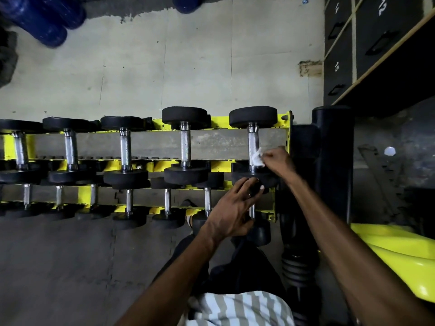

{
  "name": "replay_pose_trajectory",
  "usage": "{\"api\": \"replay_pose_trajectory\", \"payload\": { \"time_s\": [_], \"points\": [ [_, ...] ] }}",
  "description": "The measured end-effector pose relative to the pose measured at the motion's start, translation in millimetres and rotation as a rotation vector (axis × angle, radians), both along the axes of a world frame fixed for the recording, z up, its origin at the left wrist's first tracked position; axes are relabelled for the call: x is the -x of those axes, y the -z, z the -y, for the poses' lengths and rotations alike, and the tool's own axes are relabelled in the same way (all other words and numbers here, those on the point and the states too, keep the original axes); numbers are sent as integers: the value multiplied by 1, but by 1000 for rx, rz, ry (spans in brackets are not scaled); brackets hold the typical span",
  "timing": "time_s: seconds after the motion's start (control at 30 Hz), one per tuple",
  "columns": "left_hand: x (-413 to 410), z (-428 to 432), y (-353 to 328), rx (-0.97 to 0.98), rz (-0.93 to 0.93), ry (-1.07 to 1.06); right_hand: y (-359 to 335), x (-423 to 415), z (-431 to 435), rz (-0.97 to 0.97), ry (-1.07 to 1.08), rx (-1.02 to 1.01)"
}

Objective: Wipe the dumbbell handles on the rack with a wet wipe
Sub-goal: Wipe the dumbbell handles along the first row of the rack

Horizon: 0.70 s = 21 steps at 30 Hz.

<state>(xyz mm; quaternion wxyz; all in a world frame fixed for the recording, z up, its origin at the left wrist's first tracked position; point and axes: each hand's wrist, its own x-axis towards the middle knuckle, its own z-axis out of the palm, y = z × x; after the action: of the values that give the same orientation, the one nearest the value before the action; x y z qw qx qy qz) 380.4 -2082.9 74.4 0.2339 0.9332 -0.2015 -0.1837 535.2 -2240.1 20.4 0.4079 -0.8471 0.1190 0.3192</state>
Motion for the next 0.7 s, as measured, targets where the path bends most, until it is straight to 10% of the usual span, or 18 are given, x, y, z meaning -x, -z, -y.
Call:
{"api": "replay_pose_trajectory", "payload": {
  "time_s": [0.27, 0.7],
  "points": [
    [2, 1, -1, 10, 25, -11, -19, 36, 1, 442, -81, 130],
    [2, 1, -2, -10, 21, -22, -26, -1, -2, 927, -983, 113]
  ]
}}
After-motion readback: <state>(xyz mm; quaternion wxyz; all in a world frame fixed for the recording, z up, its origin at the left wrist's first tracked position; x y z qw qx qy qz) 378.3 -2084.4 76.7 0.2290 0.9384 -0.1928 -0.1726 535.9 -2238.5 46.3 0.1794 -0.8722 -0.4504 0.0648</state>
